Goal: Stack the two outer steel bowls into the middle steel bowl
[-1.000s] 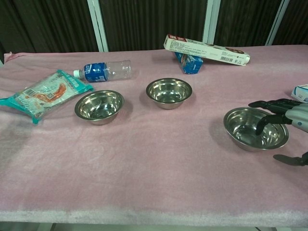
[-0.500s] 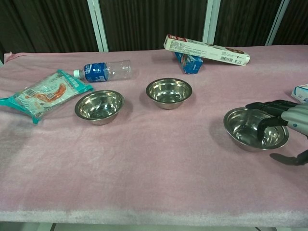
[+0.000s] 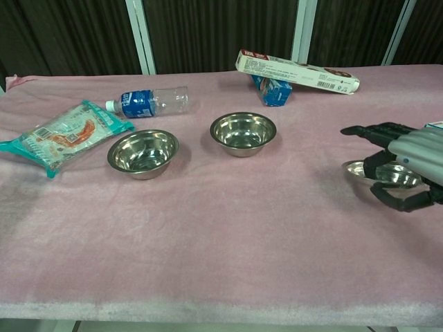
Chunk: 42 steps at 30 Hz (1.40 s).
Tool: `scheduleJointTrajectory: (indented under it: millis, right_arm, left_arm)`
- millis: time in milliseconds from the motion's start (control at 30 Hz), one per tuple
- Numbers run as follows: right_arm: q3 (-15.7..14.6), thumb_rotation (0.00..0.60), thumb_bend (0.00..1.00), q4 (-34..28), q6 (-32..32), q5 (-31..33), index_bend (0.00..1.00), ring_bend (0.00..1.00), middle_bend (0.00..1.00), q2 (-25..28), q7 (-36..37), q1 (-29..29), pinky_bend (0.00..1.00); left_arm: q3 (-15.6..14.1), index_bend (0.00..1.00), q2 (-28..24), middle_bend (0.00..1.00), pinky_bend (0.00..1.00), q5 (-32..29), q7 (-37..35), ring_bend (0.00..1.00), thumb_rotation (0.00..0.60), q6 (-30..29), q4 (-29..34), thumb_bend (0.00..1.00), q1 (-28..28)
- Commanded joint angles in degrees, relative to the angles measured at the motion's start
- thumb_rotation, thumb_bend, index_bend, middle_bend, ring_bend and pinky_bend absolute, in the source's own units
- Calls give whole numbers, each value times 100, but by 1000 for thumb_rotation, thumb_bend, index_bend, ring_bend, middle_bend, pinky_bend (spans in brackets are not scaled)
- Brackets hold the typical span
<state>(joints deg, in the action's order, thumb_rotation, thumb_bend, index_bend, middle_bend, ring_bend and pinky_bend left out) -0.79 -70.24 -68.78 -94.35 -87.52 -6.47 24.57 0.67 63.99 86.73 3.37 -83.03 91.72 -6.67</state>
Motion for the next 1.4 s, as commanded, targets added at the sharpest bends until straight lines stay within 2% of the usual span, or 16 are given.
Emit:
scheduleJointTrajectory:
  millis: [33, 233, 367, 500, 633, 733, 833, 967, 1100, 1167, 1233, 1333, 1367, 1400]
  right_arm:
    - [258, 600, 659, -288, 18, 53, 789, 0, 60, 130, -304, 196, 0]
    - [970, 600, 659, -1047, 361, 447, 789, 0, 73, 299, -1410, 721, 0]
    - [1516, 600, 659, -1331, 675, 916, 789, 0, 79, 161, -2308, 1171, 0]
    - [2025, 600, 659, -1087, 1134, 1576, 783, 0, 86, -321, -3011, 1803, 0]
    - [2129, 600, 659, -968, 1224, 1752, 769, 0, 87, -476, -3088, 1957, 0]
    - [2351, 600, 658, -388, 1427, 2027, 759, 0, 87, -1051, -3207, 2485, 0]
    - [2255, 600, 659, 478, 1613, 2151, 754, 0, 86, -1792, -3336, 2927, 0]
    - [2126, 600, 659, 1322, 1623, 2148, 753, 0, 87, -2306, -3266, 3171, 0]
    - [2126, 600, 659, 2111, 1724, 2227, 749, 0, 87, -2725, -3005, 3399, 0]
    - [2103, 600, 659, 2282, 1754, 2224, 720, 0, 87, -2815, -2820, 3441, 0]
    - [2013, 600, 659, 2327, 1733, 2167, 634, 0, 87, -2828, -2639, 3416, 0]
    - [1875, 600, 653, 2218, 1722, 2198, 418, 0, 44, -2760, -2699, 3289, 0]
    - [1834, 600, 616, 2149, 1720, 2217, 331, 0, 16, -2716, -2747, 3242, 0]
    - [1779, 600, 585, 2031, 1721, 2246, 290, 0, 7, -2646, -2811, 3173, 0]
  left_arm:
    - [-1, 0, -11, 37, 149, 18, -37, 56, 600, -35, 3, 370, 17]
    - [-19, 0, -44, 37, 148, 72, -125, 56, 600, -81, -9, 370, 43]
    - [-18, 0, -77, 38, 149, 81, -223, 56, 600, -113, -28, 371, 64]
    - [-5, 0, -91, 37, 149, 73, -282, 56, 600, -117, -62, 372, 68]
    - [-4, 0, -82, 38, 149, 71, -270, 57, 600, -97, -75, 371, 57]
    - [0, 0, -71, 38, 150, 4, -249, 58, 600, 35, -89, 372, 12]
    - [26, 0, 1, 39, 150, -64, -72, 58, 600, 110, -86, 371, -28]
    - [7, 0, 4, 39, 150, -57, -33, 58, 600, 115, -72, 372, -20]
    - [5, 0, -12, 38, 151, -50, -79, 58, 600, 73, -73, 372, 5]
    - [1, 0, -20, 39, 152, -34, -100, 58, 600, 47, -72, 373, 17]
    - [4, 0, -21, 34, 152, 1, -143, 57, 600, 2, -81, 372, 27]
    - [8, 0, 3, 4, 152, 64, -223, 41, 600, -51, -140, 372, 29]
    - [5, 0, 7, 0, 152, 76, -237, 35, 600, -47, -151, 372, 24]
    - [-1, 0, 8, 0, 152, 84, -242, 30, 600, -30, -159, 372, 16]
